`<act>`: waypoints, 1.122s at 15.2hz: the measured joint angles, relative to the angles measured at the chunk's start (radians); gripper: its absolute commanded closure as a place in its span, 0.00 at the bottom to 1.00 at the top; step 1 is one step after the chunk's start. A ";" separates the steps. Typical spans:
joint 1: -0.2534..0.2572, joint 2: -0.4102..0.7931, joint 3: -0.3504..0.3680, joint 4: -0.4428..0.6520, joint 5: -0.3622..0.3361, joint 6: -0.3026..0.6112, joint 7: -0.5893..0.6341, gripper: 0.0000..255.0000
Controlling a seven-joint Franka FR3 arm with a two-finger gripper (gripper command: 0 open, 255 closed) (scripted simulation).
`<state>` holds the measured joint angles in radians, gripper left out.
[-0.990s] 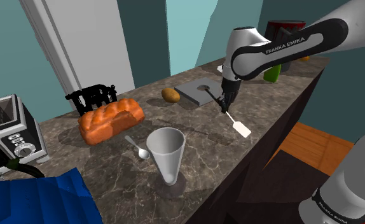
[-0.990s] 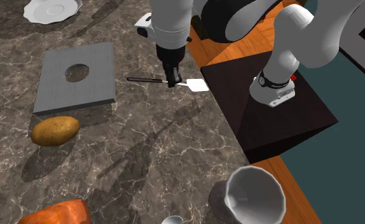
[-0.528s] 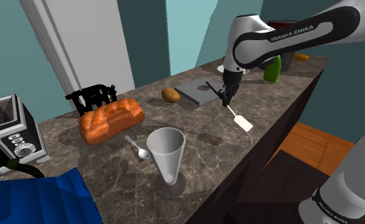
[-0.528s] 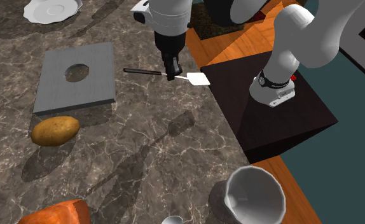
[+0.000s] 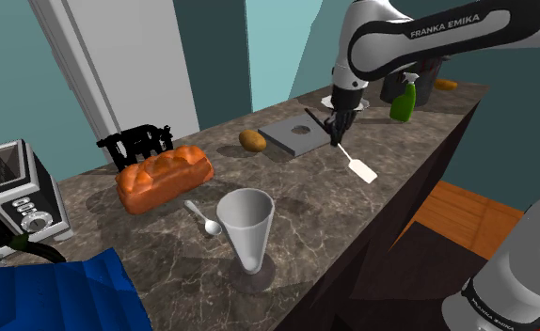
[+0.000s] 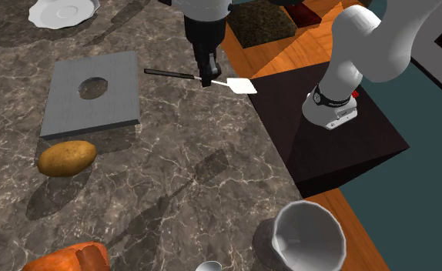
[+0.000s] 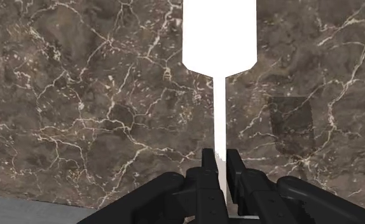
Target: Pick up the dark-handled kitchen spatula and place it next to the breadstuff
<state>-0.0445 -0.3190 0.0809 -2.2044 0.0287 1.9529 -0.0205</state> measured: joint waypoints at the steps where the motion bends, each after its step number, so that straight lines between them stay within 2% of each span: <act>1: -0.001 -0.002 -0.001 0.012 0.000 -0.014 -0.001 1.00; 4: 0.002 0.012 0.004 0.060 -0.001 -0.048 0.007 1.00; 9: 0.028 0.147 0.058 0.205 -0.009 -0.059 0.092 1.00; 15: 0.069 0.345 0.115 0.423 -0.046 -0.081 0.201 1.00; 17: 0.087 0.428 0.130 0.535 -0.067 -0.112 0.236 1.00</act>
<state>0.0428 0.1093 0.2107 -1.6692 -0.0379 1.8414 0.2155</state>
